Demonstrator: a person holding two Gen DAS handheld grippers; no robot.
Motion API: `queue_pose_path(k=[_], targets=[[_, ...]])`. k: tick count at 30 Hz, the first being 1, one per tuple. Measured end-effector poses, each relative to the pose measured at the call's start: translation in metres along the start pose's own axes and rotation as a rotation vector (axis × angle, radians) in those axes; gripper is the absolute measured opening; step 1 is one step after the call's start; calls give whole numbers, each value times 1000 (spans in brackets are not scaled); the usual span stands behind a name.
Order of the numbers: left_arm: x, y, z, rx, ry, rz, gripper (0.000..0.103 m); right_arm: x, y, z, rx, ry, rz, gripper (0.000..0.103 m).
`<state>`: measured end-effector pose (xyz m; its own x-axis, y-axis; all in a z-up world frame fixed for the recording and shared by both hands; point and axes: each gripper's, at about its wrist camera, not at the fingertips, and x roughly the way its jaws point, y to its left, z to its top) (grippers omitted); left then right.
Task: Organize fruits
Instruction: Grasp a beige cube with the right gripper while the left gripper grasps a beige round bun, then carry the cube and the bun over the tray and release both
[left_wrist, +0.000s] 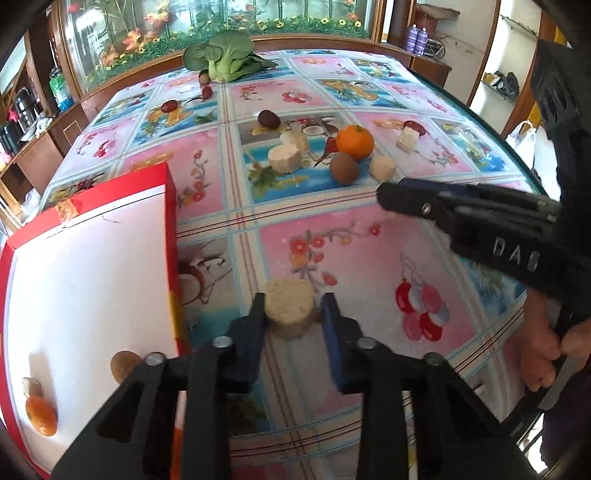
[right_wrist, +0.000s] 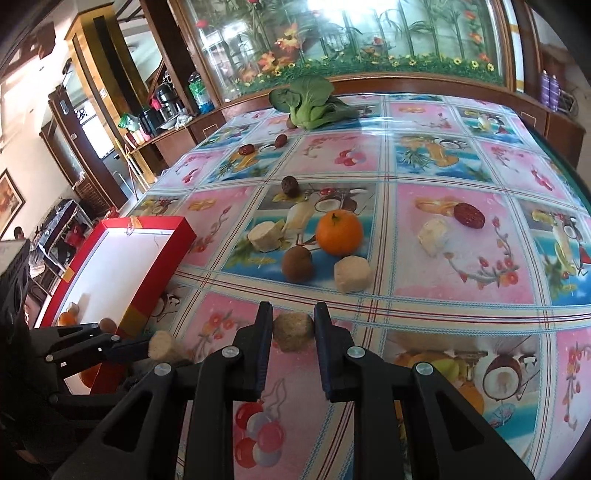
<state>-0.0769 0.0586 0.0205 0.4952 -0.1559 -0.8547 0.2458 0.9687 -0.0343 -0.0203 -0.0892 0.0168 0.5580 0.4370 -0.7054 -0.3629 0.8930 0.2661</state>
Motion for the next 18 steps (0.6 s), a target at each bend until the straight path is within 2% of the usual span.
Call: queue_pose_path(k=[8,14,18], targets=[[-9,-7,0,-23,-50,9,27,-3,8,-3,-47,-29,-5,21],[-57,0,-9,-64,-172,16,27,-5,19,-4,-71,-51,38,21],[-86,33,-20,-149,-227,52,27,-8,37,-4,-65,-71,100,21]])
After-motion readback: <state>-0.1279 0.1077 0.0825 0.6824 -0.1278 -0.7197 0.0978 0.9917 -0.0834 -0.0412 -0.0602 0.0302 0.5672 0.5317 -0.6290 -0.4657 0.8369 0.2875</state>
